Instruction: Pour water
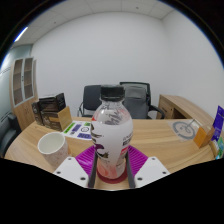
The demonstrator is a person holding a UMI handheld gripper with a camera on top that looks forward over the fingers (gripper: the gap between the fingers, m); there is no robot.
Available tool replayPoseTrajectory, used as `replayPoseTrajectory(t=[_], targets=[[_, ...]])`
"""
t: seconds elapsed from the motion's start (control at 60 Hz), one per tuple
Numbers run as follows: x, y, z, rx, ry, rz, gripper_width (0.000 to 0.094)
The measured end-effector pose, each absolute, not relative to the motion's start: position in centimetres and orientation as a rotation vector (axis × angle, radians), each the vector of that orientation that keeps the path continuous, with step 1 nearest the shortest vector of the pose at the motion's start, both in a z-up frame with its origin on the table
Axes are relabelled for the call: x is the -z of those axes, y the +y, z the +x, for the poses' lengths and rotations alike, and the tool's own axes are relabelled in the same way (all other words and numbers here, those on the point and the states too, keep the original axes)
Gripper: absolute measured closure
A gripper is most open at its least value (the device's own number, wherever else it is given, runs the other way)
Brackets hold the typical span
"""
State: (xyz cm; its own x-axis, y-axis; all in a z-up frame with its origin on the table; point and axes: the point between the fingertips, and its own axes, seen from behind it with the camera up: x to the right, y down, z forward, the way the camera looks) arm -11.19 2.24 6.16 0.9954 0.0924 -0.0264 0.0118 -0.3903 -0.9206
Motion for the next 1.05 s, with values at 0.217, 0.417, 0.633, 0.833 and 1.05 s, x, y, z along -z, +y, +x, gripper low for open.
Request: replayPoseTrajectory(t=[0.217, 0.417, 0.633, 0.833, 1.05], targets=[[-8.0, -1.2, -9.8, -0.029, -0.038, -2.079, 0.0081], [-12.9, -10.0, -9.5, 0.034, 0.024, -2.156, 0.0077], [-16.1, -19.2, -10.9, 0.037, 0.105, -2.214, 0.0079], [-16.9, -22.8, -11.3, 0.061, 0.110, -2.219, 0.0080], [-18.0, -23.0, -9.8, 0.104, 0.089, -2.208, 0.0079]])
